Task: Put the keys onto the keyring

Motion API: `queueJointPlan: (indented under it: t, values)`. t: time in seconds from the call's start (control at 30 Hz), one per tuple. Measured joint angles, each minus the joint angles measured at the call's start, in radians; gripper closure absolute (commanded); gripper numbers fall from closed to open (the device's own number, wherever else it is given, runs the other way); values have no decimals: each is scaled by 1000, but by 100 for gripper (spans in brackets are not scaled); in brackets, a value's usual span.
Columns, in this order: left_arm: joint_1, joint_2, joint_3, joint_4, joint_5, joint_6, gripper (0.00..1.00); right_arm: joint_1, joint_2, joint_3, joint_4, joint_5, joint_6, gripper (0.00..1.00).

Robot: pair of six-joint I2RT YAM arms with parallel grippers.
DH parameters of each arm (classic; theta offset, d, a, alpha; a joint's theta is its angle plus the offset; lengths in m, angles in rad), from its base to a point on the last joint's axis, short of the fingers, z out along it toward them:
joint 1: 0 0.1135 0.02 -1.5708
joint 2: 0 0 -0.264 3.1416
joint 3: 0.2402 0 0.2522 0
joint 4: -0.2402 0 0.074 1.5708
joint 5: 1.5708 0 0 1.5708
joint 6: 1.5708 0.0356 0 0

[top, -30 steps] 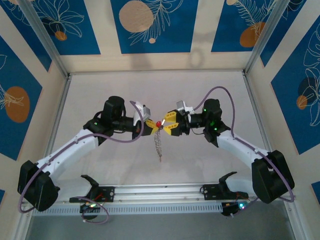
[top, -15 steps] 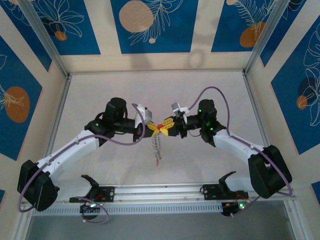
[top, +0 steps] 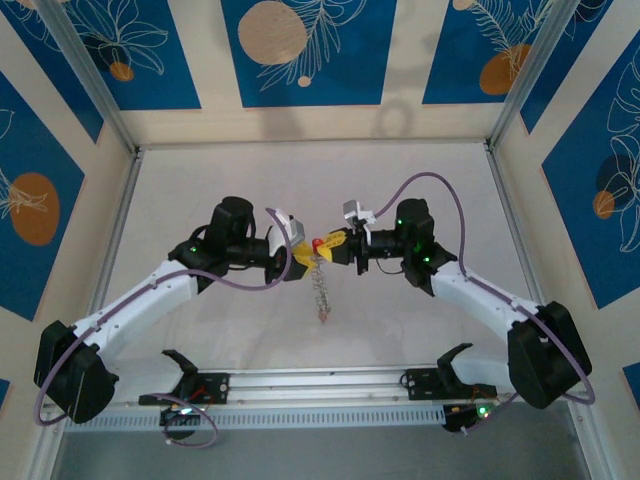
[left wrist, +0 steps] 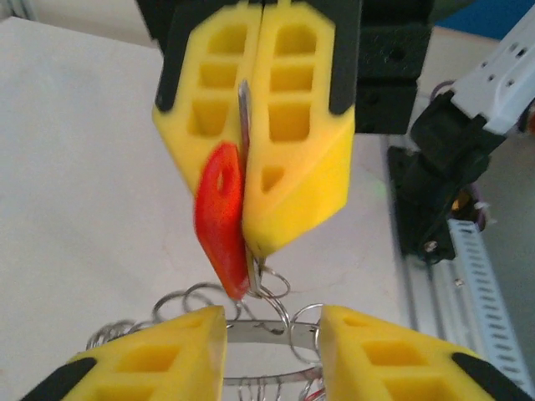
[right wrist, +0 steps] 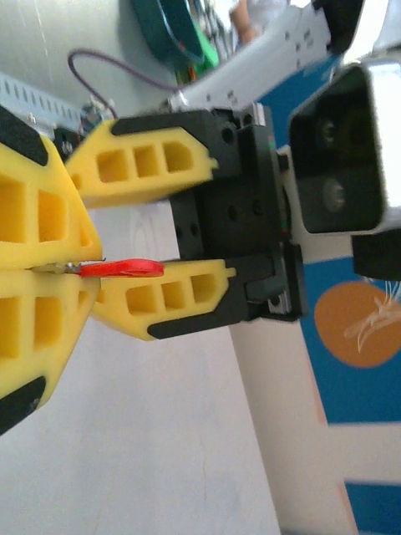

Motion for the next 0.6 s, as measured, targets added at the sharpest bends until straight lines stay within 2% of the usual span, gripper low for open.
queueJointPlan:
  t: [0.1,0.27,0.37,0.4,0.43,0.47,0.6]
  values:
    - [0,-2,-9,5,-60,-23,52,19,-27,36,-71,118,-28,100]
    - [6,-21,-21,24,-182,-95,45,55,-60,45,-123,287,-68,100]
    - [15,-48,-28,42,-309,-164,40,68,-66,34,-119,355,-106,100]
    - [22,-59,-32,46,-361,-192,36,69,-69,25,-116,373,-122,100]
    - [29,-68,-34,47,-404,-210,25,69,-70,18,-116,385,-134,100]
    - [38,-81,-39,46,-460,-230,1,67,-71,11,-116,399,-149,100]
    - [73,-138,-64,21,-729,-352,0,54,-70,-8,-119,437,-185,100]
